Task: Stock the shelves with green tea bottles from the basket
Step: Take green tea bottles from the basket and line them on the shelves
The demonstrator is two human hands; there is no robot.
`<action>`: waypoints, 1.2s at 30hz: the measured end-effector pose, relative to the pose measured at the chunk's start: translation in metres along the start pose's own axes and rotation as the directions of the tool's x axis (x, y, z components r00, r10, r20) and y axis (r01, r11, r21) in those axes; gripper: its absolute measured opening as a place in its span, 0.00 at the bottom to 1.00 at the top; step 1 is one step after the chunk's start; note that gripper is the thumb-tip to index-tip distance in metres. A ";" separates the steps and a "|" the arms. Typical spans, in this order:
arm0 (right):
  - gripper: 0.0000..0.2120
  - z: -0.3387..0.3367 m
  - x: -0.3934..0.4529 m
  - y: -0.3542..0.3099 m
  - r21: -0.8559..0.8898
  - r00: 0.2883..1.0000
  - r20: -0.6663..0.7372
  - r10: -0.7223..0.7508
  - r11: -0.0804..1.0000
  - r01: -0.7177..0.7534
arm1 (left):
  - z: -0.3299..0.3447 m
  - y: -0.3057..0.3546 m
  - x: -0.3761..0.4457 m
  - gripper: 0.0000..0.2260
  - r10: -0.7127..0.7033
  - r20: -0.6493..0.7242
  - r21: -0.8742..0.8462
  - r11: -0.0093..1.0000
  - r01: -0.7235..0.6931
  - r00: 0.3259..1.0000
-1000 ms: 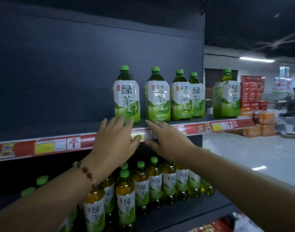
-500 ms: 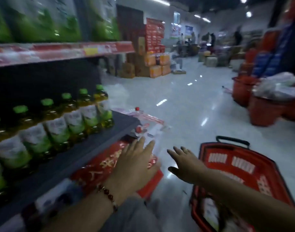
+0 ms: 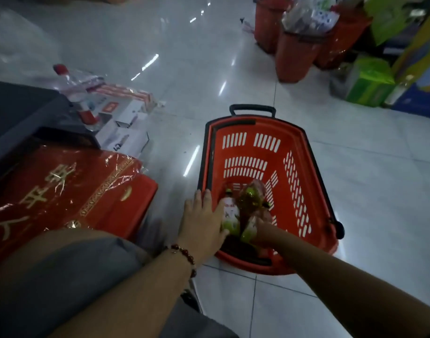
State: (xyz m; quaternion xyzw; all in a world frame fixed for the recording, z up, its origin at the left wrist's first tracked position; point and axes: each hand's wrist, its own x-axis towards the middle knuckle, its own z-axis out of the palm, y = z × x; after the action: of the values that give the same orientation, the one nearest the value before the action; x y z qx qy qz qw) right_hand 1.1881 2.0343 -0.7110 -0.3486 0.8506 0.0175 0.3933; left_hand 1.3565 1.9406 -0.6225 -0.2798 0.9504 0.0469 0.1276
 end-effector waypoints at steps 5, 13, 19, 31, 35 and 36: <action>0.39 0.012 0.038 -0.002 0.234 0.991 0.015 0.133 0.963 -0.133 | 0.016 -0.011 0.007 0.32 -0.017 -0.028 -0.068 0.998 0.015 0.999; 0.36 0.036 0.076 0.002 0.504 0.907 0.224 0.357 0.754 -0.421 | 0.026 -0.016 0.011 0.32 -0.030 -0.049 -0.190 0.982 0.020 0.998; 0.62 0.066 0.099 0.005 0.483 0.877 0.138 0.461 0.742 -0.466 | 0.027 -0.020 0.013 0.32 -0.037 -0.045 -0.220 0.975 0.026 0.998; 0.68 0.068 0.125 0.040 0.614 0.886 0.165 0.434 0.658 -0.436 | 0.031 -0.021 0.013 0.32 -0.030 -0.043 -0.240 0.971 0.019 0.999; 0.50 0.050 0.101 0.030 0.694 0.889 0.203 0.411 0.580 -0.426 | 0.031 -0.022 0.011 0.32 -0.020 -0.047 -0.238 0.971 0.008 0.999; 0.49 0.039 0.083 0.018 0.698 0.890 0.202 0.410 0.577 -0.424 | 0.030 -0.022 0.010 0.32 -0.018 -0.051 -0.240 0.971 0.005 0.999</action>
State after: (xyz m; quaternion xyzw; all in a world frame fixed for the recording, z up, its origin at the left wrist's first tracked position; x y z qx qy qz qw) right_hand 1.1655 2.0115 -0.7987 0.0459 0.8405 -0.2255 0.4906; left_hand 1.3669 1.9212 -0.6550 -0.2999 0.9392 0.1530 0.0678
